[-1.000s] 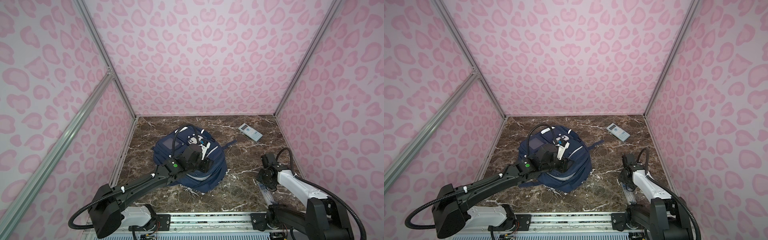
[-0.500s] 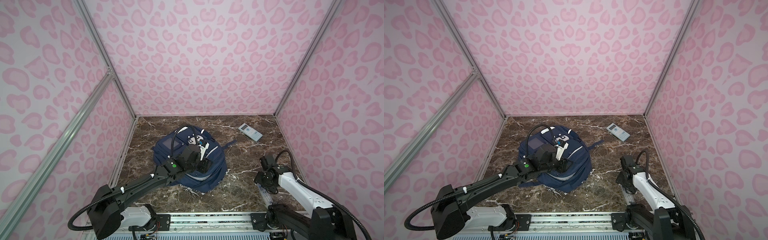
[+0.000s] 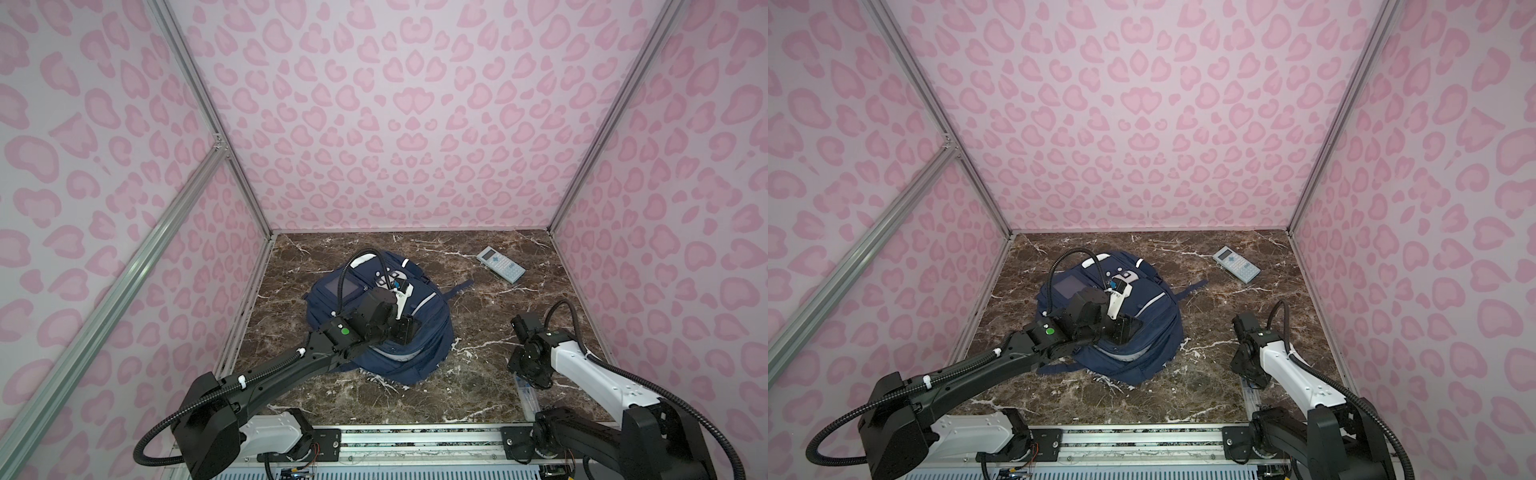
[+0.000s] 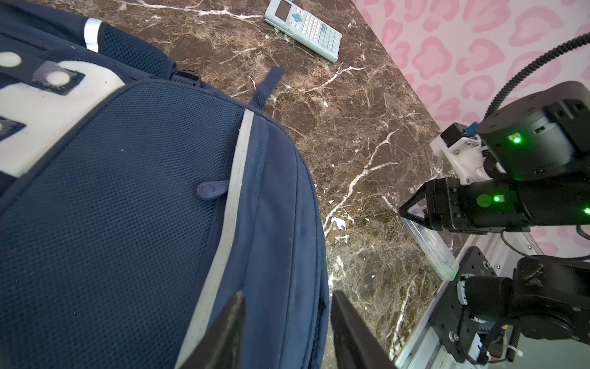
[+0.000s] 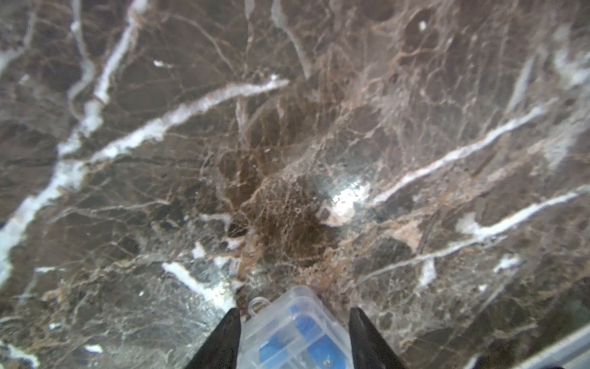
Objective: Pack books, pencil case, and school supplies into a backpack
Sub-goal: Pick up the loose stationery from the bottom-right of the table.
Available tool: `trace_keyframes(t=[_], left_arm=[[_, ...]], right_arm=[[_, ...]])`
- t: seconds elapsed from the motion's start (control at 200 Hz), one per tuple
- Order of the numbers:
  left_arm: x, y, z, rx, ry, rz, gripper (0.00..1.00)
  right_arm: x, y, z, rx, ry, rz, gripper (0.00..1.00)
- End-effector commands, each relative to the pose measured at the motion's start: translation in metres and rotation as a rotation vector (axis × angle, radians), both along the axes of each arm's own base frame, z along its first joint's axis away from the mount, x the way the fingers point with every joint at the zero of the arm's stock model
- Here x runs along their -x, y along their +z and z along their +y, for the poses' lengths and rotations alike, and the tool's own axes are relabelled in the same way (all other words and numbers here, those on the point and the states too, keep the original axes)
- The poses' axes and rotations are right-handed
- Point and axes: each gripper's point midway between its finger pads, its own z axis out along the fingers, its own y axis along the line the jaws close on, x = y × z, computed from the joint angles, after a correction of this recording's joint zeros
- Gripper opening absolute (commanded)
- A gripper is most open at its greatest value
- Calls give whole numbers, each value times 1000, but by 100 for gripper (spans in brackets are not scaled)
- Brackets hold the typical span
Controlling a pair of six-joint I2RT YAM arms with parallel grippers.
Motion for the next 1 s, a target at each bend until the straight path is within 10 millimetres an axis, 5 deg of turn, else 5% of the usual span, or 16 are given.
trace_keyframes(t=[0.0, 0.355, 0.58, 0.685, 0.995], left_arm=[[-4, 9, -3, 32, 2, -22, 47], [-6, 7, -6, 40, 0, -10, 47], [-6, 6, -3, 40, 6, -11, 47], [-6, 7, -5, 48, -2, -8, 47], [-4, 6, -2, 47, 5, -9, 47]], right_arm=[[-11, -2, 15, -81, -31, -34, 50], [-38, 5, 29, -198, -44, -114, 47], [-12, 24, -3, 87, 109, 43, 79], [-4, 24, 5, 75, 142, 53, 90], [21, 15, 22, 15, 202, 75, 71]])
